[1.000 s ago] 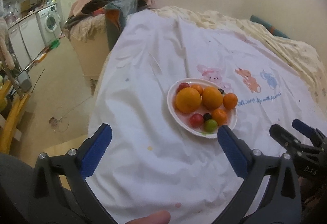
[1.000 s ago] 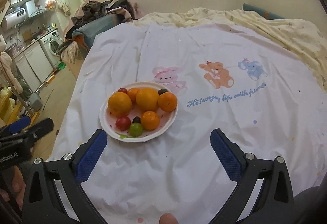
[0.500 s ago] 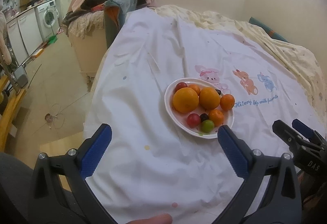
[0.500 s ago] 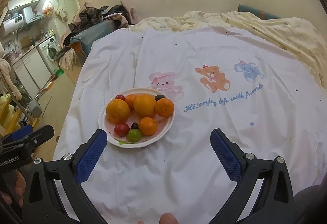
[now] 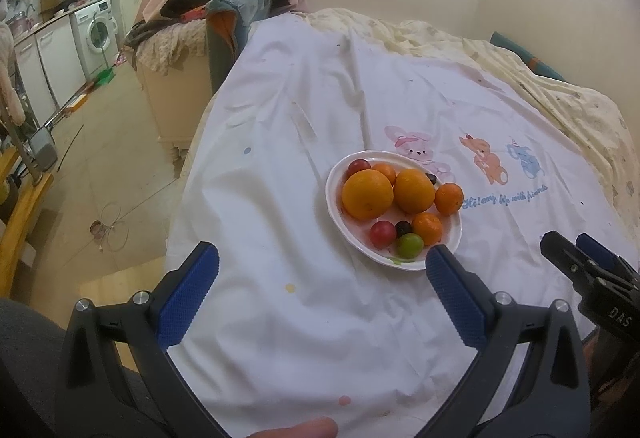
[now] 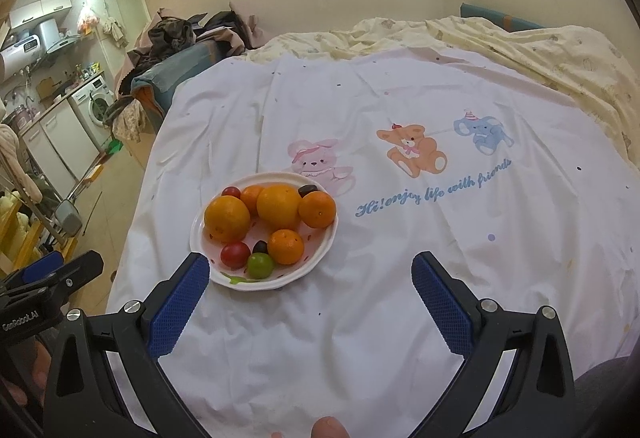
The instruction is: Organize fruits
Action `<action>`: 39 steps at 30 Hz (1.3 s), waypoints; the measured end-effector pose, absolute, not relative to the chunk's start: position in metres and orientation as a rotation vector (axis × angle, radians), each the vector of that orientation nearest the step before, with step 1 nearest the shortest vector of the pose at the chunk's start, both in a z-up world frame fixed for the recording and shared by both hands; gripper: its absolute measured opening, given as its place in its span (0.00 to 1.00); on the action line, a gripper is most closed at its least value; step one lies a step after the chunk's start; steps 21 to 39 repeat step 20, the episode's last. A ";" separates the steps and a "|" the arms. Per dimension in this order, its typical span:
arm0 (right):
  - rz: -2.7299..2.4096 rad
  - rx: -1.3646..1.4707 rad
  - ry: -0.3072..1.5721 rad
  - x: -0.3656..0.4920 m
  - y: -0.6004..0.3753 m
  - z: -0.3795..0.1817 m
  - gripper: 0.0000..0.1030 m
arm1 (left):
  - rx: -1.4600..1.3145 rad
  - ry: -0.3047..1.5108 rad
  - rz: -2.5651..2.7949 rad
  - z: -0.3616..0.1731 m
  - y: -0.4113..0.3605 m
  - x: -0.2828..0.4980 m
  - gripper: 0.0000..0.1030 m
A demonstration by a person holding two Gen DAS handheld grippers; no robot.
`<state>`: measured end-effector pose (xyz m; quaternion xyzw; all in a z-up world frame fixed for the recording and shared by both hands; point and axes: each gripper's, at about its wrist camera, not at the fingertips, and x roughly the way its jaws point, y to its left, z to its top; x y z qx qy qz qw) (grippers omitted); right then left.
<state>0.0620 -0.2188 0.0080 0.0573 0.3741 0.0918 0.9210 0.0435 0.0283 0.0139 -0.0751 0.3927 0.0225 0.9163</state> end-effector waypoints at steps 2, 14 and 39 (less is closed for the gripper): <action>0.192 0.121 0.768 0.062 -0.219 0.009 1.00 | -0.156 0.810 0.047 0.013 0.029 0.043 0.99; 0.194 0.124 0.766 0.061 -0.219 0.010 1.00 | -0.157 0.811 0.049 0.013 0.028 0.044 0.99; 0.195 0.122 0.767 0.061 -0.219 0.010 1.00 | -0.136 0.807 0.052 0.014 0.027 0.044 0.99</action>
